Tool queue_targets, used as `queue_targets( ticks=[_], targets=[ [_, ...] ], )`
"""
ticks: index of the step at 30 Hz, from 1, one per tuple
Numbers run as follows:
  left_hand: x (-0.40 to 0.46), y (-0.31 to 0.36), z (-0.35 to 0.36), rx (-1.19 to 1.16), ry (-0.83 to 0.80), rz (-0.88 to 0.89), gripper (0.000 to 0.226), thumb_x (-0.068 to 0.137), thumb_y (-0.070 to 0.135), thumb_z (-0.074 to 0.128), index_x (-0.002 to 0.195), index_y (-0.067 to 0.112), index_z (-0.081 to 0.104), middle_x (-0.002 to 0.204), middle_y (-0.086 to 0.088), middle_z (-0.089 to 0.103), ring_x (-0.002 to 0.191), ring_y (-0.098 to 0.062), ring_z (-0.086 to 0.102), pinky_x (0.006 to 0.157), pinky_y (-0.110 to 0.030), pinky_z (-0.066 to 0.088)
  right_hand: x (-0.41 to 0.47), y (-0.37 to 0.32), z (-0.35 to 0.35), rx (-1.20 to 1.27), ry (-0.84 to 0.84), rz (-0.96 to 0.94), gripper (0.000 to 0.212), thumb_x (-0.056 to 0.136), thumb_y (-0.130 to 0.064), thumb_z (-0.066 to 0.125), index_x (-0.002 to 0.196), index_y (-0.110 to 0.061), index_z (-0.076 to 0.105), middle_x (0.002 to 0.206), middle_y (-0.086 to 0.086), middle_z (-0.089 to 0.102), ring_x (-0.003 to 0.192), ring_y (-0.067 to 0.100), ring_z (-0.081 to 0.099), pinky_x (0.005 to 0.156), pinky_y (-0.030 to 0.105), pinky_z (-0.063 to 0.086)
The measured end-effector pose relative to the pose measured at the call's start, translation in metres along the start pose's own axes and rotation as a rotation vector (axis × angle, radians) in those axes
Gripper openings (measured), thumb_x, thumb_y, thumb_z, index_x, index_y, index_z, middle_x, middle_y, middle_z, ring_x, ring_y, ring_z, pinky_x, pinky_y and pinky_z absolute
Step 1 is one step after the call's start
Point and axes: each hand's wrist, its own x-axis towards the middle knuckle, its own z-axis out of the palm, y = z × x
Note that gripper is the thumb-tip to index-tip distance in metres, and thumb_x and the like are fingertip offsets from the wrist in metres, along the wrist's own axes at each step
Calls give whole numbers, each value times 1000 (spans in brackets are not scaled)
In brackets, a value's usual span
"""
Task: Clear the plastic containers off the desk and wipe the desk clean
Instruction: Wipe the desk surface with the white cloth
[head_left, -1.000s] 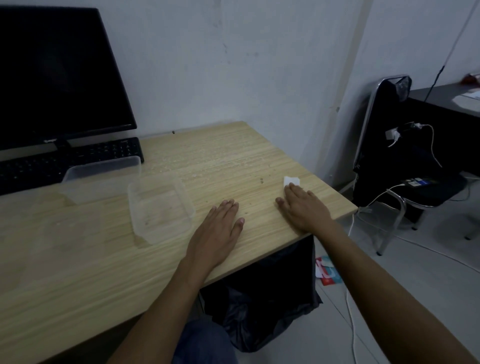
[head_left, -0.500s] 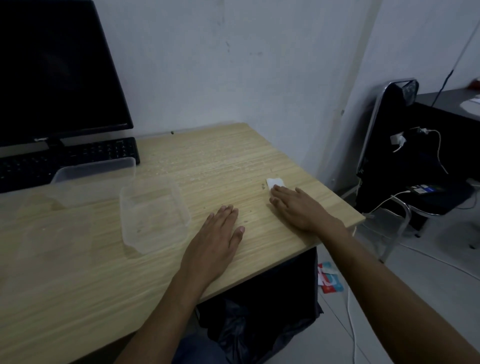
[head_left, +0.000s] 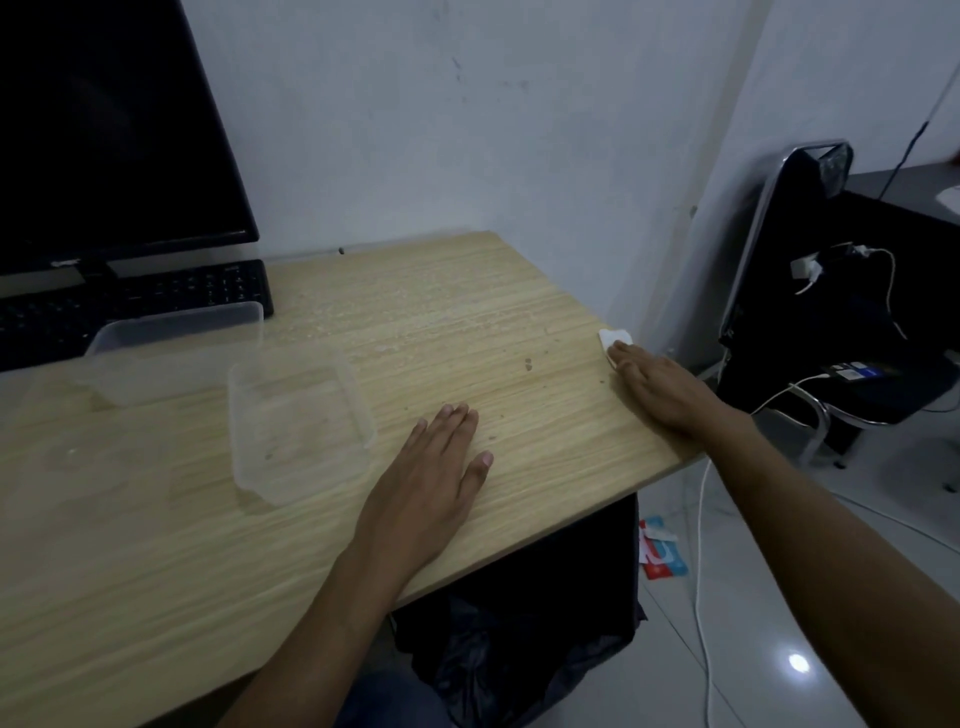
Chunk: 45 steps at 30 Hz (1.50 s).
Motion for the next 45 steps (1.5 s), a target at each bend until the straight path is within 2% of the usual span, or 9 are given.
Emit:
queue_targets(
  ticks=[6,17,22,28,31,34,37,40,45],
  targets=[
    [-1,0,2,34,31,-13,80,89,59,-6,153,17,17,160,4,17,146,-3,3,114,-17,-12,23,-22,-3,-30,-41,-46,48,106,-30,17,152,-19,21,160,0,17,146,14,16,116,30,7],
    [-2,2,0,4,45,-22,79,90,59,-3,151,16,25,157,1,27,146,-8,14,118,-22,-5,-6,-107,33,-132,-90,-461,48,105,-27,23,152,-20,23,159,-5,18,146,4,12,120,32,5],
    [-6,3,-3,-94,61,-34,91,86,69,-10,150,16,28,156,2,29,145,-5,17,120,-26,2,-47,-124,45,-209,-70,-605,64,93,-40,8,152,-22,22,158,-8,18,144,1,14,118,32,6],
    [-7,4,-9,-256,73,-65,76,92,66,9,150,20,28,156,8,27,142,3,14,119,-20,2,-31,-139,42,-256,-84,-580,70,89,-46,3,152,-21,22,160,-5,17,145,3,13,120,36,10],
    [-11,7,-14,-343,61,-97,73,91,64,15,151,24,25,157,11,22,142,4,10,116,-15,6,-6,-156,45,-314,-135,-566,58,101,-38,26,153,-17,13,161,-2,9,147,6,6,120,38,7],
    [-12,10,-18,-366,71,-106,72,91,61,18,151,23,24,158,11,19,142,5,7,110,-10,5,8,-168,46,-323,-148,-565,59,102,-33,33,154,-16,10,162,0,6,147,8,5,118,36,3],
    [-12,11,-18,-354,93,-101,69,92,59,20,151,23,24,158,10,19,143,4,7,111,-11,5,5,-164,49,-297,-144,-576,59,101,-38,25,154,-16,11,162,1,8,147,10,7,119,37,5],
    [-12,10,-18,-369,93,-94,67,95,58,21,151,22,24,158,10,18,143,4,7,115,-16,8,-11,-157,51,-248,-130,-589,75,87,-51,5,153,-17,17,160,0,15,147,9,11,118,36,7],
    [-12,9,-15,-323,119,-63,68,95,55,23,146,13,36,153,2,31,141,-2,18,115,-15,13,-48,-152,48,-172,-71,-600,75,84,-47,4,147,-20,34,157,-5,27,143,5,21,117,35,10]
  ],
)
